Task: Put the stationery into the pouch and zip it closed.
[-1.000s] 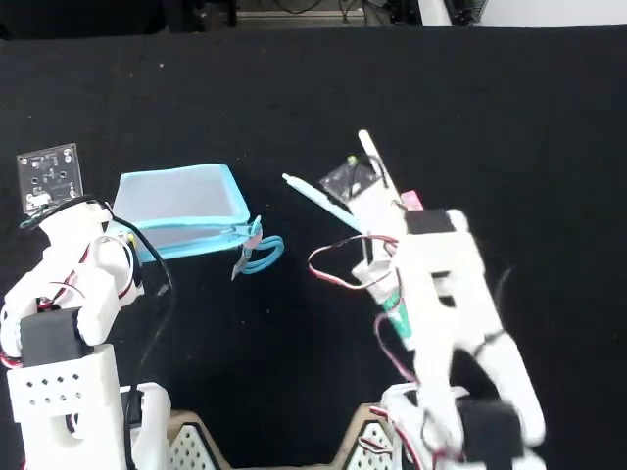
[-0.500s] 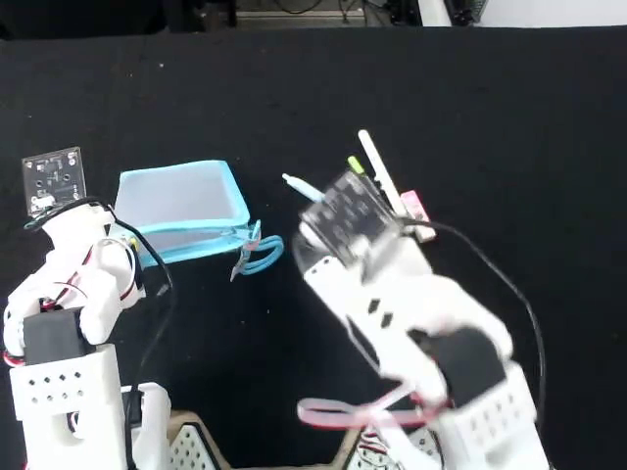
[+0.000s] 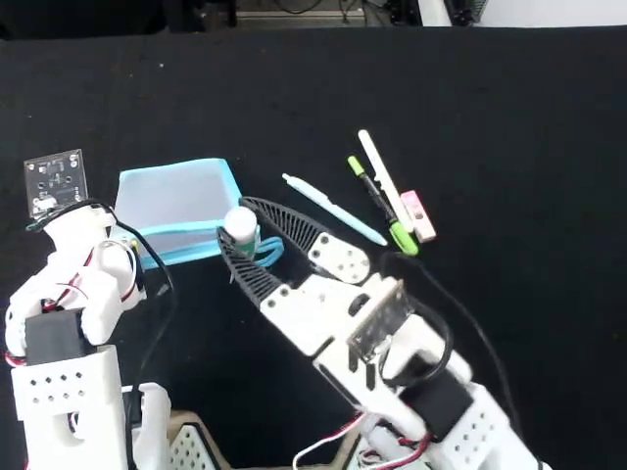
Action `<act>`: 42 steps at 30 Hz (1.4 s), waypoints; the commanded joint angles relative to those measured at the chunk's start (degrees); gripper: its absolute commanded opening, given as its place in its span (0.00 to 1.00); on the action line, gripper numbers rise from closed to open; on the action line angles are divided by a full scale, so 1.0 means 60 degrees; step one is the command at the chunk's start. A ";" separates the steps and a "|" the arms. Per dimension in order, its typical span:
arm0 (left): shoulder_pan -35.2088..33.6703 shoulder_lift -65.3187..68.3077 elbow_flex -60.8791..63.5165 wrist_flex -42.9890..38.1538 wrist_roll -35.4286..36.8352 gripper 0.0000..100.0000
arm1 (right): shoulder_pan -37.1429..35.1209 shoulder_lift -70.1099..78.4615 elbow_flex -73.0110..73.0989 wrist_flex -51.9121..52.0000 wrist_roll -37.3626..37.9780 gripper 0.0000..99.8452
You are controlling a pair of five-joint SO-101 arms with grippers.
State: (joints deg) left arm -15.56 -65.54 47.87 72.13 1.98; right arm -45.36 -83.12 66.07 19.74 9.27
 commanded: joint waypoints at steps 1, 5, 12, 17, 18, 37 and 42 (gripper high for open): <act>-0.0007 -0.0029 -0.0081 -0.0190 -0.0073 0.03 | -0.0806 -0.0755 0.1018 -0.1289 -0.0073 0.01; -0.0007 -0.0029 -0.0081 -0.0190 -0.0073 0.03 | -0.1245 -0.1018 0.1751 -0.2051 -0.0029 0.01; -0.0007 -0.0029 -0.0081 -0.0190 -0.0073 0.03 | -0.1231 -0.1004 0.3568 -0.5128 -0.0029 0.01; -0.0007 -0.0029 -0.0081 -0.0190 -0.0073 0.03 | -0.1216 -0.1004 0.4403 -0.7004 -0.0029 0.01; -0.0007 -0.0029 -0.0081 -0.0190 -0.0073 0.03 | -0.1216 -0.0989 0.4491 -0.7223 -0.0029 0.01; 0.0007 -0.0029 -0.0110 -0.0190 -0.0073 0.03 | -0.0147 0.2176 0.3407 -0.8923 -0.0059 0.01; 0.0007 -0.0015 -0.0095 -0.0190 -0.0073 0.03 | -0.0410 0.4271 0.3363 -1.0755 -0.0044 0.01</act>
State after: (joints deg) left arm -15.56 -65.27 47.87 72.13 1.98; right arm -47.65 -66.15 90.51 -36.70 9.27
